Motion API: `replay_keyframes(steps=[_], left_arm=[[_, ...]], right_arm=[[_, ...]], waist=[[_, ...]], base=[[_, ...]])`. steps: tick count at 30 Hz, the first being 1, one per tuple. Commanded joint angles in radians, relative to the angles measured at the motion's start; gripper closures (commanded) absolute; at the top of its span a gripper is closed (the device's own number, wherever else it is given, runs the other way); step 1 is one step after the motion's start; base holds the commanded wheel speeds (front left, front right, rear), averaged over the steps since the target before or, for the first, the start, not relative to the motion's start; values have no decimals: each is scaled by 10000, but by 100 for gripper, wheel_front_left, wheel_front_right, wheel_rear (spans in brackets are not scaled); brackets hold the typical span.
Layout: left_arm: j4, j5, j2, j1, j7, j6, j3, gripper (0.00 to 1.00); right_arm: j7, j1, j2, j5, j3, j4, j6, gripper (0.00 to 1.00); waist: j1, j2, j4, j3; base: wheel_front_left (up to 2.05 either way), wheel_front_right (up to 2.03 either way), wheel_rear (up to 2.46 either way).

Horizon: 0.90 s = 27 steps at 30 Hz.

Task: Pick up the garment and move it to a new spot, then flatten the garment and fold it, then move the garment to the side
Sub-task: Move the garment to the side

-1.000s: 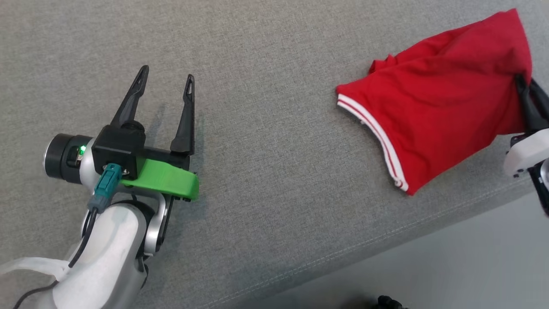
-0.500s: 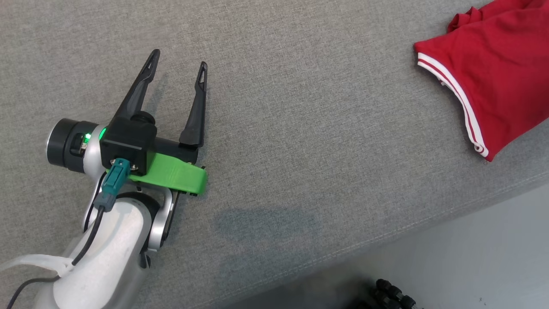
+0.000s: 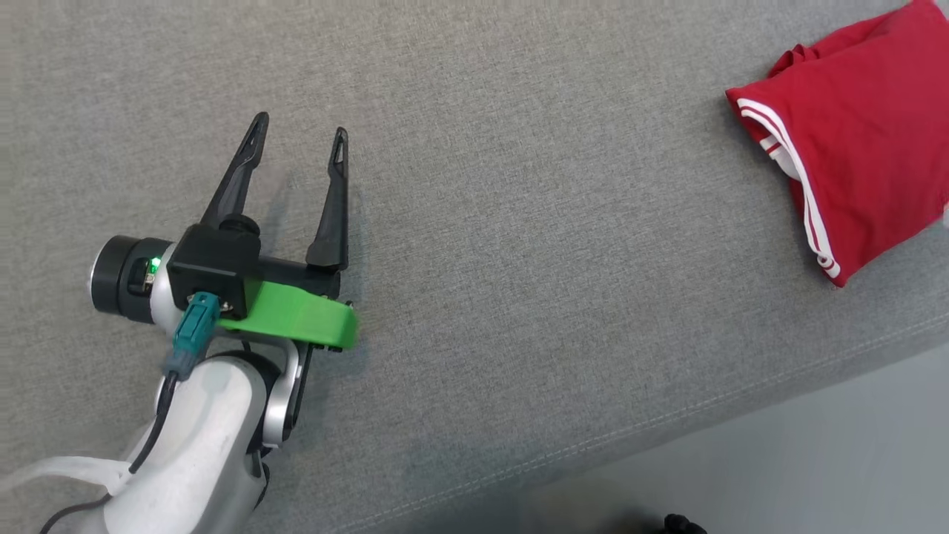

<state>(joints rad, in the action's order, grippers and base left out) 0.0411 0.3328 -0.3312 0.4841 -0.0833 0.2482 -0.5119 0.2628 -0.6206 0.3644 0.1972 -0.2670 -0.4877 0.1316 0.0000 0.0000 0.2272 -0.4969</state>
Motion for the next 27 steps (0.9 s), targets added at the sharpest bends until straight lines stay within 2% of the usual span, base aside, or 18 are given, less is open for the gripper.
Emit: replay_keyframes(steps=[1,7,8,11,16,22,27], left_arm=[[-58,139,16,-184,-141,93,115,0],[-331,490,113,-664,-692,341,510,0],[-418,641,208,-788,-918,346,578,0],[-554,799,263,-1006,-1171,426,765,0],[-785,957,357,-1321,-1464,538,1013,0],[-1098,987,423,-2044,-1721,693,1301,0],[-1324,1069,483,-2626,-1786,551,1390,0]], right_arm=[[34,334,-179,73,-38,457,-18,0],[33,1457,-1121,-21,311,2618,-17,0],[33,1882,-1286,-152,385,3196,-18,0],[35,2448,-1613,-385,733,3867,-17,0],[33,3024,-1876,-740,1143,4222,-17,0],[-5,3824,-2347,-1064,1581,4047,-18,0],[-45,4434,-2547,-1100,2012,3912,-18,0]], waist=[[0,0,-276,409],[0,0,-889,1006],[0,0,-1229,1195],[0,0,-1702,1400],[0,0,-2243,1709],[0,0,-2798,2417],[0,0,-2981,2981]], base=[[0,0,0],[0,0,0],[0,0,0],[0,0,0],[0,0,0],[0,0,0],[0,0,0]])
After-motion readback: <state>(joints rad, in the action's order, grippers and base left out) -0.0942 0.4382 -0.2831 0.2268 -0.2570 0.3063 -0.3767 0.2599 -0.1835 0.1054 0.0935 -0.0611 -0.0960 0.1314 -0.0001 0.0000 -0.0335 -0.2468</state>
